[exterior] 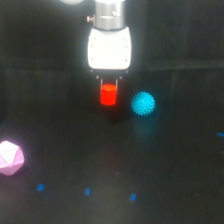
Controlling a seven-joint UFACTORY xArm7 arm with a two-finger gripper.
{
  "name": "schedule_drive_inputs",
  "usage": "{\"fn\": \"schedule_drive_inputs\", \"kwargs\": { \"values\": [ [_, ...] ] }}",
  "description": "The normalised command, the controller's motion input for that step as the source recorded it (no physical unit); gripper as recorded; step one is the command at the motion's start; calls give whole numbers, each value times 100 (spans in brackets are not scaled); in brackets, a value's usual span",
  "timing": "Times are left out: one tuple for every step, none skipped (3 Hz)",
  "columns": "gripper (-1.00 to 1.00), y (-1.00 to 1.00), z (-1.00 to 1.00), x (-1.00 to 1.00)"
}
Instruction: Pick up the red object from the table
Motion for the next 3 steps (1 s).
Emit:
{"fn": "schedule_drive_inputs", "kwargs": {
  "values": [
    [-72, -16, 100, 33],
    [-100, -11, 100, 45],
    [-100, -40, 83, 25]
  ]
}}
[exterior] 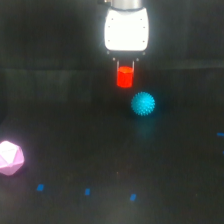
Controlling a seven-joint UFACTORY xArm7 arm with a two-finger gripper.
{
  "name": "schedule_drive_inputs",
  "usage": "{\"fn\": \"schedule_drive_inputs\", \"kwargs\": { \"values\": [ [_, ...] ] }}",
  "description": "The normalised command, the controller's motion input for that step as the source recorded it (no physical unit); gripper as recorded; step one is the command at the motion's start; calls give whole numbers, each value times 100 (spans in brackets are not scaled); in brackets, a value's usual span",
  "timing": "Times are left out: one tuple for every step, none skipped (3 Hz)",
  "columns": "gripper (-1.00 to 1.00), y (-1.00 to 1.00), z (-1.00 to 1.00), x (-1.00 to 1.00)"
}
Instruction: Pick up the red object from the table
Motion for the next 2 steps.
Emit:
{"fn": "schedule_drive_inputs", "kwargs": {
  "values": [
    [-100, -61, 66, -1],
    [-100, -43, 45, -7]
  ]
}}
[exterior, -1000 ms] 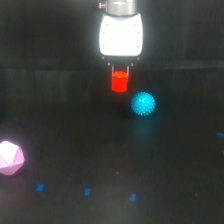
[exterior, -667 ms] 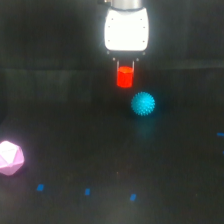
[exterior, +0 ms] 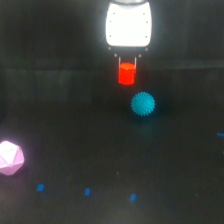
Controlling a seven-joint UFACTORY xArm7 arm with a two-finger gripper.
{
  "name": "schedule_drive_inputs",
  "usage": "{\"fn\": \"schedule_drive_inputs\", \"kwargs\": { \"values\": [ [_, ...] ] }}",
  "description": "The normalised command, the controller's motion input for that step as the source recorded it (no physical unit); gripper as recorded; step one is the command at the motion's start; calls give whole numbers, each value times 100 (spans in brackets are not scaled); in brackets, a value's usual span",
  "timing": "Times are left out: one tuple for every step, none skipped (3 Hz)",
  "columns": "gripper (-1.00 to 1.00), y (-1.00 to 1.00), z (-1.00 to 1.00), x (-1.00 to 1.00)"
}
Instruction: Pick up the red object from the table
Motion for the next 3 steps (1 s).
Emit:
{"fn": "schedule_drive_inputs", "kwargs": {
  "values": [
    [-97, -100, 100, 0],
    [-100, -52, 36, -14],
    [-100, -51, -20, 15]
  ]
}}
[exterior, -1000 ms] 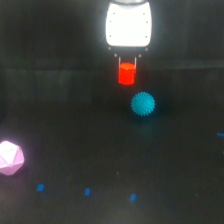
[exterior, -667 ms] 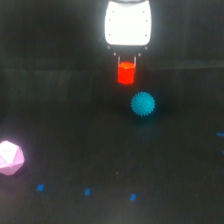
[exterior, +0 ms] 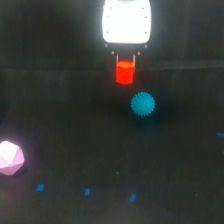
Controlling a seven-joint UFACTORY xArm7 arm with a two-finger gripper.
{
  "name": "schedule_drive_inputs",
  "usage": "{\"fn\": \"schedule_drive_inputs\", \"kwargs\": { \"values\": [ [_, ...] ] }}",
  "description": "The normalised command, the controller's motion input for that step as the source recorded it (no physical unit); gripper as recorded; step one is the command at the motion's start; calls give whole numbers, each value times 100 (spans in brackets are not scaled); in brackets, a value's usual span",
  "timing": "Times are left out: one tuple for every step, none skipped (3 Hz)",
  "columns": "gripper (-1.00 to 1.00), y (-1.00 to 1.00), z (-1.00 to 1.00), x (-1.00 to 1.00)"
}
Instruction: Pick up the red object from the table
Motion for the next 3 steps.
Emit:
{"fn": "schedule_drive_inputs", "kwargs": {
  "values": [
    [-100, -54, 4, -44],
    [-67, 32, 11, -2],
    [-66, -33, 34, -62]
  ]
}}
